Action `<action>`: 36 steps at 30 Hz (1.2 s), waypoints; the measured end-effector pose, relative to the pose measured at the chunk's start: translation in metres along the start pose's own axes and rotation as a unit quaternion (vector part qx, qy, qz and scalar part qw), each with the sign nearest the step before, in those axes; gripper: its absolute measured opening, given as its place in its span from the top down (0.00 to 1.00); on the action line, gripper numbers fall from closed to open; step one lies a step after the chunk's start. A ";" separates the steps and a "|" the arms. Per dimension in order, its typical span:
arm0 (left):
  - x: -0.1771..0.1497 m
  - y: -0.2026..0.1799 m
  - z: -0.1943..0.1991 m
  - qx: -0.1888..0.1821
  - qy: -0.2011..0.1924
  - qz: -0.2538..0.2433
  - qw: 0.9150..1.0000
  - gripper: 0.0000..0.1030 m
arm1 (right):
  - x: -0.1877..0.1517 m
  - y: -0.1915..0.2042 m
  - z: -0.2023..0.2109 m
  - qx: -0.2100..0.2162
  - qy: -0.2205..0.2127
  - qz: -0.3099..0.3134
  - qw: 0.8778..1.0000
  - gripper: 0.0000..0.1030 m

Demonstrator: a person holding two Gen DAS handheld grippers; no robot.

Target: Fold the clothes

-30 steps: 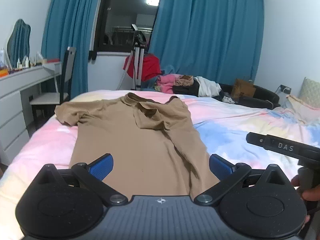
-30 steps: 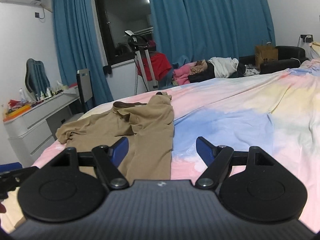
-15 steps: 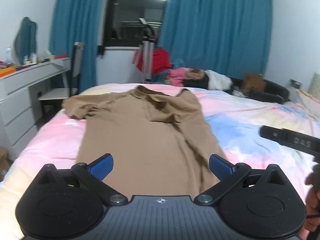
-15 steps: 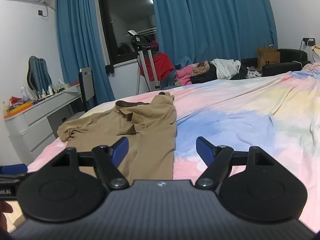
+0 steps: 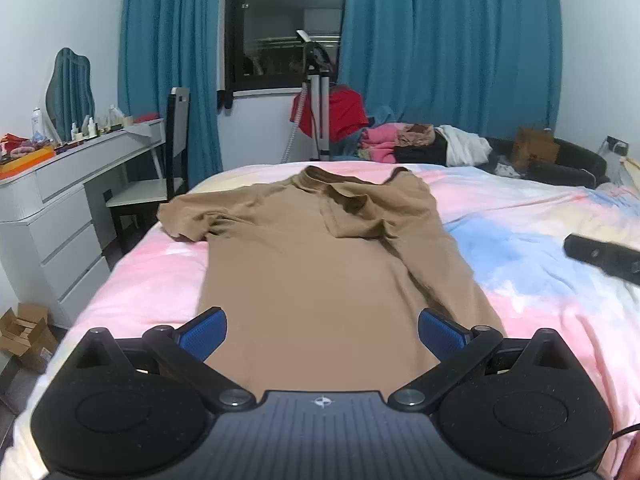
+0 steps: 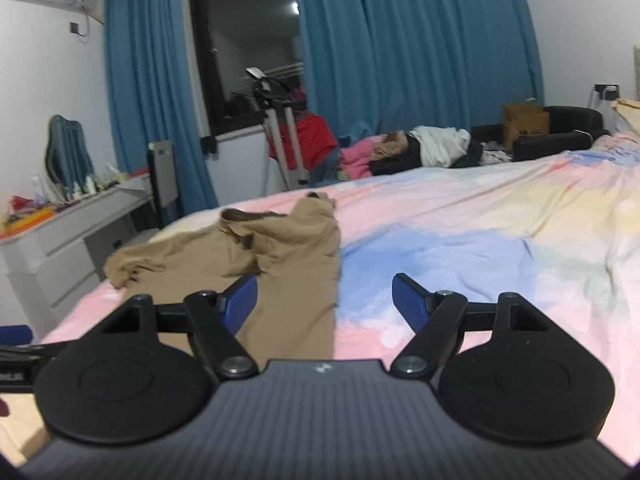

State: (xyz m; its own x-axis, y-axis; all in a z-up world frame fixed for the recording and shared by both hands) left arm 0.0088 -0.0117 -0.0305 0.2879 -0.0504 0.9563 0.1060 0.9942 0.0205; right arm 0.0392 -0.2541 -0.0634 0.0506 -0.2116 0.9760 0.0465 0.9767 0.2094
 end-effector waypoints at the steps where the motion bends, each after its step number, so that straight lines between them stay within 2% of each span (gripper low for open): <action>1: 0.003 0.005 0.000 0.004 0.000 0.004 1.000 0.00 | 0.006 0.004 -0.004 0.014 -0.001 -0.002 1.000 0.26; 6: 0.012 0.050 -0.001 0.028 -0.010 0.040 0.999 0.00 | 0.031 0.051 -0.048 0.073 0.011 0.045 0.996 0.26; 11: 0.013 0.104 -0.008 0.046 -0.013 0.077 0.996 0.00 | 0.038 0.125 -0.134 0.148 0.054 0.046 0.987 0.26; 14: 0.013 0.138 -0.013 0.060 -0.013 0.101 0.993 0.00 | 0.022 0.182 -0.189 0.196 0.081 0.057 0.976 0.26; 16: 0.003 0.161 -0.023 0.083 0.000 0.132 0.988 0.00 | 0.003 0.222 -0.222 0.218 0.099 0.073 0.968 0.26; 20: -0.014 0.195 -0.040 0.107 0.017 0.192 0.975 0.01 | -0.041 0.306 -0.281 0.249 0.126 0.111 0.954 0.27; 23: -0.019 0.207 -0.048 0.136 0.010 0.194 0.972 0.01 | -0.069 0.363 -0.318 0.262 0.133 0.124 0.948 0.27; 26: -0.022 0.220 -0.054 0.155 0.001 0.210 0.965 0.01 | -0.098 0.411 -0.356 0.256 0.156 0.152 0.942 0.27; 31: -0.029 0.237 -0.075 0.185 0.003 0.226 0.956 0.01 | -0.140 0.445 -0.398 0.198 0.168 0.221 0.940 0.28; 34: -0.034 0.245 -0.089 0.195 0.014 0.242 0.950 0.01 | -0.148 0.435 -0.408 0.175 0.170 0.208 0.947 0.57; 35: -0.035 0.244 -0.092 0.195 0.016 0.244 0.950 0.01 | -0.145 0.430 -0.407 0.171 0.164 0.192 0.952 0.75; 36: -0.036 0.244 -0.094 0.196 0.019 0.245 0.949 0.02 | -0.139 0.422 -0.407 0.168 0.162 0.175 0.956 0.88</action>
State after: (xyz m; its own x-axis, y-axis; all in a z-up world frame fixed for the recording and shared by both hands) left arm 0.1141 0.2236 -0.0879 0.2466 0.4313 0.8679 -0.4100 0.8578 -0.3098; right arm 0.4575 0.1738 -0.1350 0.3127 0.1846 0.9317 -0.3513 0.9339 -0.0671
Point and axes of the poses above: each gripper's, at about its wrist camera, not at the fingertips, and z roughly against the way its jaws point, y to its left, x to its top, the point moved 1 cm from there along -z, roughly the way its jaws point, and after that the axes turned 13 degrees about -y, right-handed, at the moved point
